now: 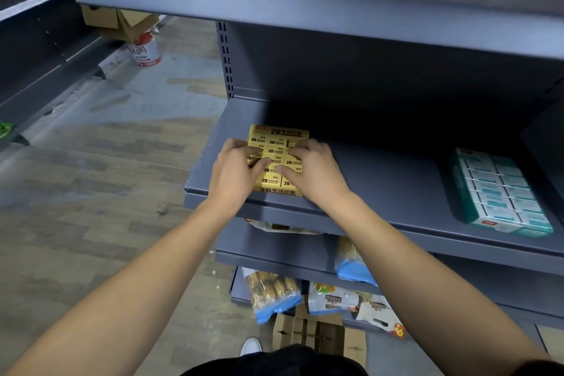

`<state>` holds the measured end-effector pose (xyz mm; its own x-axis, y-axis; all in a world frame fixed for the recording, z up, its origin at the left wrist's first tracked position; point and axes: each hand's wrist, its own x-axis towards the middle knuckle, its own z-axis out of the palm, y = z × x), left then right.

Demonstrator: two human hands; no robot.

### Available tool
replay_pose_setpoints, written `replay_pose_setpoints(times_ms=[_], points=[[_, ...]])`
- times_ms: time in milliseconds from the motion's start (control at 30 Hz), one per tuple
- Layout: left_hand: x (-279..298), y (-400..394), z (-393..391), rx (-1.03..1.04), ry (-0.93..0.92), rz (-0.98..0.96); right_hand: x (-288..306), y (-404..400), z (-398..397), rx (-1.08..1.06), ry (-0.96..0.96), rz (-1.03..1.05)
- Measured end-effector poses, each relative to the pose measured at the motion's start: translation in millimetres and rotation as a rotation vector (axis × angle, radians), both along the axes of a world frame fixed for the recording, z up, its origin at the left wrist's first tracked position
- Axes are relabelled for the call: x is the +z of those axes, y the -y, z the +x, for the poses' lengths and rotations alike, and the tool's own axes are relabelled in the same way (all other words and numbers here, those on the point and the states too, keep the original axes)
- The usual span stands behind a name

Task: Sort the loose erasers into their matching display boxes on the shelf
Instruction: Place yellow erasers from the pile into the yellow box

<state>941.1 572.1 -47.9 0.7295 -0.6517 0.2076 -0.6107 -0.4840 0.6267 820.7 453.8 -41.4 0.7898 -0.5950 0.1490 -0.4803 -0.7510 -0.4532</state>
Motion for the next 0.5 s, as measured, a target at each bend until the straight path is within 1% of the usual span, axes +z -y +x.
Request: replay_pose_setpoints(times_ms=[200, 500], points=[[3, 17, -11, -0.045, -0.004, 0.004, 4, 11, -17, -0.008, -0.022, -0.018], [2, 75, -77, -0.19, 0.002, -0.012, 11, 59, -94, -0.112, -0.101, -0.022]])
